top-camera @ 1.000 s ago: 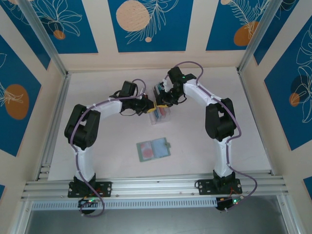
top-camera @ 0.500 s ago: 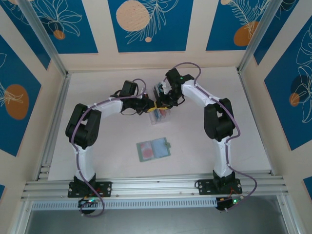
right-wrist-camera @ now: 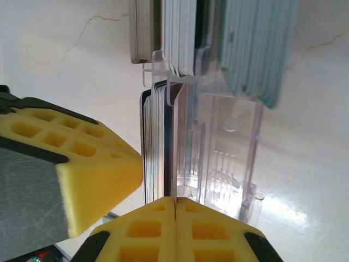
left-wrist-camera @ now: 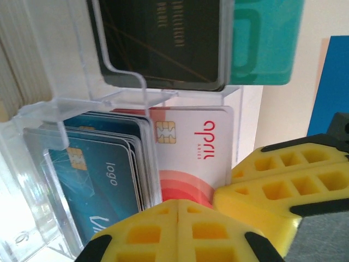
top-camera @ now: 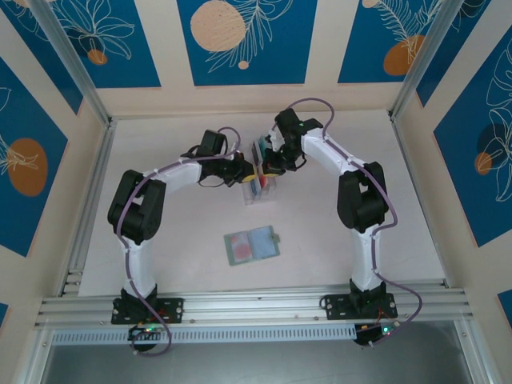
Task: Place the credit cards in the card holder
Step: Pick up the credit card from the storage box.
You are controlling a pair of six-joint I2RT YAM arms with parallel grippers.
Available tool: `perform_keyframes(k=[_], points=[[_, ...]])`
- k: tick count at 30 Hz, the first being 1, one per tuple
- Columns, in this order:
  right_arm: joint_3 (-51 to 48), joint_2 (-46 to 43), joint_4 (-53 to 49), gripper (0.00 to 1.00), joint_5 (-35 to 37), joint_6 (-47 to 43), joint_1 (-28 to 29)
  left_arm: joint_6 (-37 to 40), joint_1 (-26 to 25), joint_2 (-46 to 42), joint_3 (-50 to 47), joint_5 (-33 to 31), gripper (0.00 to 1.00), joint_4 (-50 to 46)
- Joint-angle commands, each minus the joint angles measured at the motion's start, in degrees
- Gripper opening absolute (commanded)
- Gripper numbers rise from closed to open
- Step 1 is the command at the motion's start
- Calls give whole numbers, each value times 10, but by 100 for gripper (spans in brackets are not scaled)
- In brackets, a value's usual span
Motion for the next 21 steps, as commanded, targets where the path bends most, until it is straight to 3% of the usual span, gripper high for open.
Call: perform_keyframes(k=[1, 21], points=[[-2, -42, -18, 0, 10, -5, -7, 23, -14, -4, 30, -5, 3, -29], [-2, -37, -31, 0, 4, -5, -23, 16, -47, 45, 71, -13, 3, -36]])
